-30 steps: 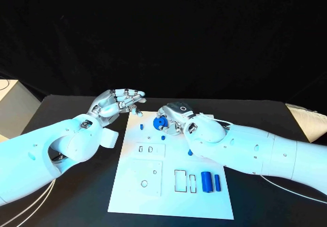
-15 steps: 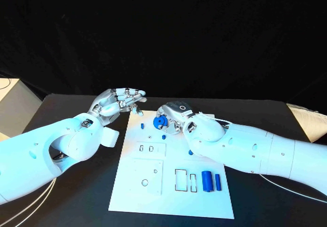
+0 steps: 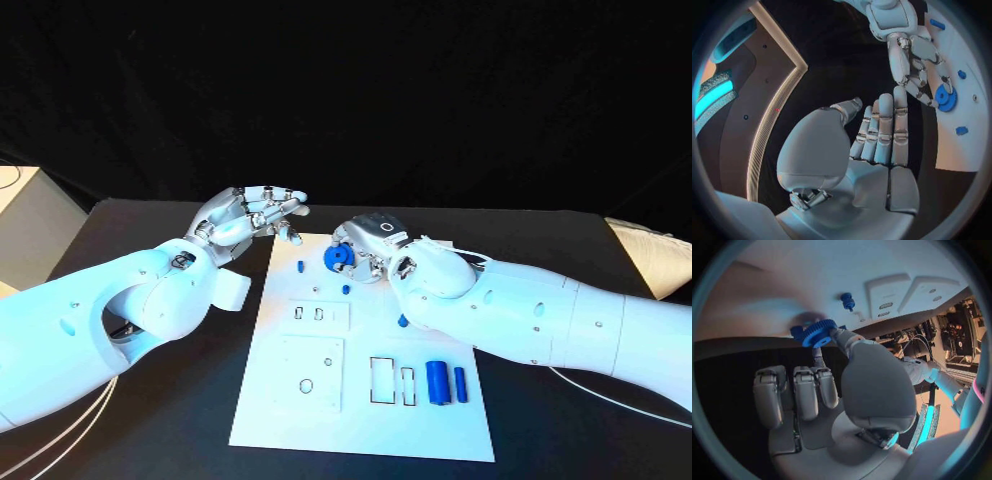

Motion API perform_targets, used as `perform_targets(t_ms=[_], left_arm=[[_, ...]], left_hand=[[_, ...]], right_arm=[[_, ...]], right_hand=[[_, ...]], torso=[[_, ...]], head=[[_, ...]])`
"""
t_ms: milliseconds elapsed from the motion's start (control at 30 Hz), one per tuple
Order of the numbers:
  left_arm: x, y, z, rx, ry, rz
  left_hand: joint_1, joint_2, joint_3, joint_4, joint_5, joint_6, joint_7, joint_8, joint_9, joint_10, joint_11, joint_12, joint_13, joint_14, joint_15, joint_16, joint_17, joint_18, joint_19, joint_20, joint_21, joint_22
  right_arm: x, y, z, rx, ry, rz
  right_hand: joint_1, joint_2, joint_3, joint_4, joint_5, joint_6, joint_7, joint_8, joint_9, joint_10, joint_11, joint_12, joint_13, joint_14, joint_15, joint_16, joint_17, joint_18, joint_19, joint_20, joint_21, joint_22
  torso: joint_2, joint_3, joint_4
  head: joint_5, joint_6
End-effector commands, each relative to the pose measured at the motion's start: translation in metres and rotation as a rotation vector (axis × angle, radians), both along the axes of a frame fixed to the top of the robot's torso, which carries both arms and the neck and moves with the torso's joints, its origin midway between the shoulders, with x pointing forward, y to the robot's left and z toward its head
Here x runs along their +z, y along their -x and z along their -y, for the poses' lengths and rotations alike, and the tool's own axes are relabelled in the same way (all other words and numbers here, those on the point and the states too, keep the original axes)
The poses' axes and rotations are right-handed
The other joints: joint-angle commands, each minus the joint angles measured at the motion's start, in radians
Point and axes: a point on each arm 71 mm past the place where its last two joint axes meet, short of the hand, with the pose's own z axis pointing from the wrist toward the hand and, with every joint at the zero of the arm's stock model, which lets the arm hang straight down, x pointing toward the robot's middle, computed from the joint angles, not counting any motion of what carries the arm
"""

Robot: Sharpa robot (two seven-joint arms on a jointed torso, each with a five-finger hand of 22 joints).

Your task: Assemble the parts on the task board

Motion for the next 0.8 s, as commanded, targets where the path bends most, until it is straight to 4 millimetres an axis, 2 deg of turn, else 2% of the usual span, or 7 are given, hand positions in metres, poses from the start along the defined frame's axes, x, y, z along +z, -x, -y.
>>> perform_targets(t_ms=[33,233,400,600,800], left_arm=[[0.0009,0.0007,0.0019,-0.02,0.002,0.006],[0.0008,0.0007,0.0027,-0.022,0.003,0.006],[0.0008,0.0006,0.0024,-0.021,0.002,0.005],[0.0006,0.0005,0.0023,-0.022,0.001,0.004],[0.0005,0.0005,0.0019,-0.022,0.0,0.003]], left_hand=[[-0.006,-0.006,0.006,0.0,0.002,-0.007,0.009,0.003,0.001,-0.006,0.001,0.004,0.001,-0.003,0.004,-0.003,-0.002,0.011,-0.007,0.0,0.002,0.001],[-0.006,-0.006,0.006,0.0,0.002,-0.007,0.009,0.003,0.001,-0.006,0.001,0.004,0.001,-0.003,0.004,-0.003,-0.002,0.011,-0.007,0.0,0.002,0.001],[-0.007,-0.006,0.007,0.0,0.002,-0.007,0.009,0.003,0.001,-0.007,0.001,0.004,0.001,-0.004,0.004,-0.003,-0.002,0.011,-0.008,0.0,0.003,0.002],[-0.007,-0.006,0.007,0.0,0.002,-0.007,0.009,0.003,0.001,-0.007,0.001,0.004,0.001,-0.004,0.004,-0.003,-0.002,0.011,-0.008,0.0,0.003,0.002],[-0.007,-0.006,0.007,0.0,0.002,-0.007,0.009,0.003,0.001,-0.007,0.001,0.004,0.001,-0.004,0.004,-0.003,-0.002,0.011,-0.008,0.0,0.003,0.002]], right_arm=[[-0.0064,-0.0014,0.0064,-0.026,0.034,-0.019],[-0.0048,0.0014,0.0093,-0.019,0.019,-0.005],[-0.004,0.004,0.0099,-0.009,0.01,0.001],[-0.0041,0.0057,0.0091,-0.003,0.005,0.002],[-0.0042,0.0067,0.0079,0.003,0.002,0.002]], right_hand=[[-0.006,-0.001,-0.005,-0.003,-0.006,-0.007,-0.001,-0.003,0.001,0.069,0.001,-0.003,0.229,0.106,0.002,0.004,0.263,-0.007,0.105,-0.002,0.004,0.263],[-0.007,-0.002,-0.006,-0.003,-0.006,-0.007,-0.001,-0.003,0.001,0.071,0.001,-0.001,0.231,0.106,0.002,0.004,0.263,-0.007,0.105,-0.002,0.004,0.263],[-0.01,-0.003,-0.008,-0.002,-0.006,-0.005,-0.002,-0.001,0.002,0.073,0.001,0.001,0.233,0.106,0.002,0.004,0.263,-0.007,0.105,-0.002,0.004,0.263],[-0.011,-0.003,-0.008,-0.002,-0.007,-0.002,-0.002,0.0,0.002,0.073,0.0,0.001,0.233,0.106,0.002,0.004,0.263,-0.007,0.105,-0.002,0.004,0.263],[-0.013,-0.003,-0.01,-0.002,-0.009,-0.001,-0.003,0.001,0.003,0.073,0.0,0.001,0.233,0.106,0.002,0.004,0.263,-0.007,0.105,-0.001,0.004,0.263]], torso=[[0.0,0.0004,0.0001],[0.001,-0.001,0.0018],[0.001,0.0005,-0.0006],[0.0,-0.0011,0.0002],[0.001,-0.0006,-0.0004]], head=[[0.0,-0.001],[-0.001,-0.002],[0.001,-0.002],[0.001,-0.003],[0.001,-0.003]])
